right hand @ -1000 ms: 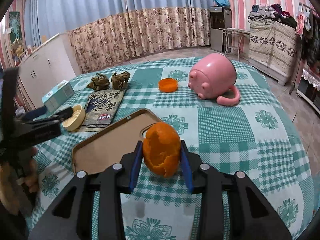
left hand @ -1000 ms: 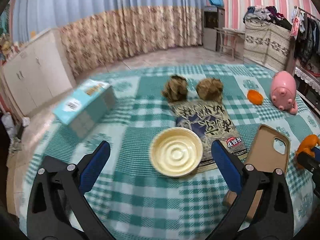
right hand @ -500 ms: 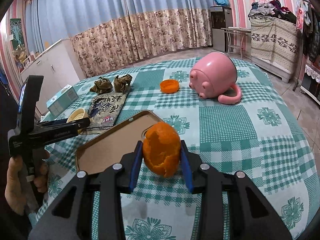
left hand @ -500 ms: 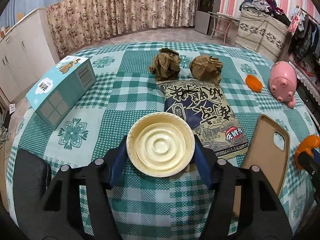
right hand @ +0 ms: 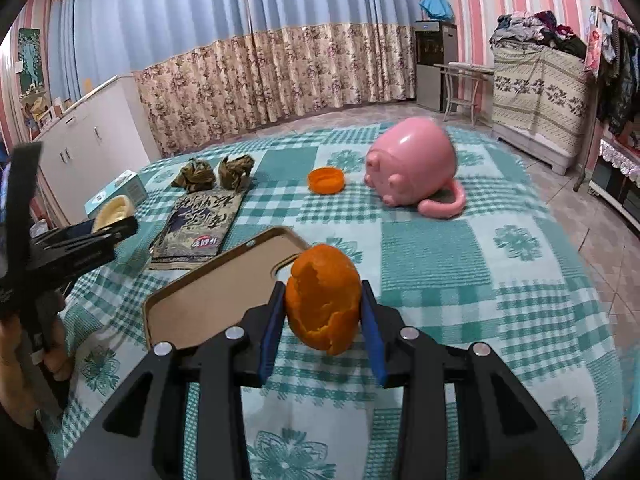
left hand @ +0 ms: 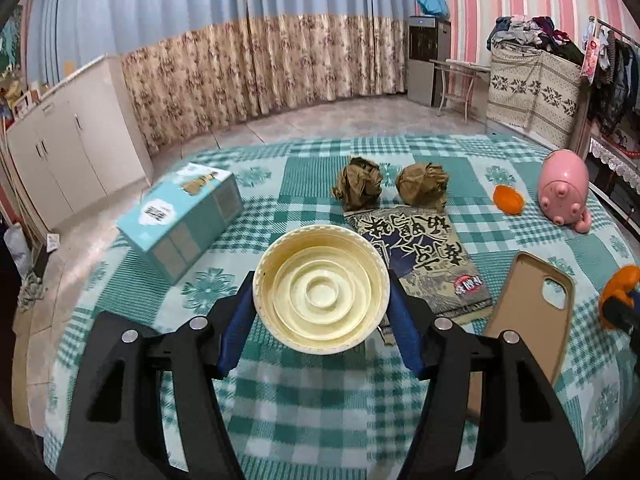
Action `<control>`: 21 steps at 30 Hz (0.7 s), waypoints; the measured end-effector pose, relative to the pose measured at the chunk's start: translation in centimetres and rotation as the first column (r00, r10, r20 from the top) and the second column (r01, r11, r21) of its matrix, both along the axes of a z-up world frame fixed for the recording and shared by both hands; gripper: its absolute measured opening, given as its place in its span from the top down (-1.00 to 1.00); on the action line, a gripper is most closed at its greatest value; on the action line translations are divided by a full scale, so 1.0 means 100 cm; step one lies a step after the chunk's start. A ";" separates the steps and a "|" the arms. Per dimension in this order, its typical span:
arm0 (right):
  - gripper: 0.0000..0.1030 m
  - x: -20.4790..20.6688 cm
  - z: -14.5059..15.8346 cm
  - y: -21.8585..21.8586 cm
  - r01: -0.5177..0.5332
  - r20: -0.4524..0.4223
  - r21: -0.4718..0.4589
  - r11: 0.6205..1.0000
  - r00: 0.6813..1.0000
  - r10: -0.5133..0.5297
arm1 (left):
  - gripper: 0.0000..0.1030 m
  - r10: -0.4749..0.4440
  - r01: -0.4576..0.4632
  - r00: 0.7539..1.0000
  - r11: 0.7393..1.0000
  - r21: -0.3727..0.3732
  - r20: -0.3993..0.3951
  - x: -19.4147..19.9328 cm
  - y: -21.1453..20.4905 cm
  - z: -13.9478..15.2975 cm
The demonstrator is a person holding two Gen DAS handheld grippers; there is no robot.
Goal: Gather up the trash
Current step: 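Carry the orange peel and cream lid with both grippers to the blue basket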
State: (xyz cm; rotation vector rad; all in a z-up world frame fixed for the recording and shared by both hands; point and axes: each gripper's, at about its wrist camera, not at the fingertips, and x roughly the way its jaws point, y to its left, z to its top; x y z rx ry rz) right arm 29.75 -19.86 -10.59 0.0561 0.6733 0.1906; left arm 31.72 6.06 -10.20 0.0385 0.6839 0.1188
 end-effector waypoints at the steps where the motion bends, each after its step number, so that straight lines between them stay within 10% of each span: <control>1: 0.29 -0.004 0.004 -0.003 0.008 0.008 -0.005 1.000 1.000 -0.008 | -0.17 0.000 0.000 1.000 1.000 -0.001 0.008 -0.004 0.000 0.003; 21: 0.29 -0.125 0.062 -0.156 0.253 0.074 -0.050 0.966 0.966 -0.249 | -0.17 -0.143 0.149 0.985 0.987 -0.056 0.101 -0.091 -0.113 0.051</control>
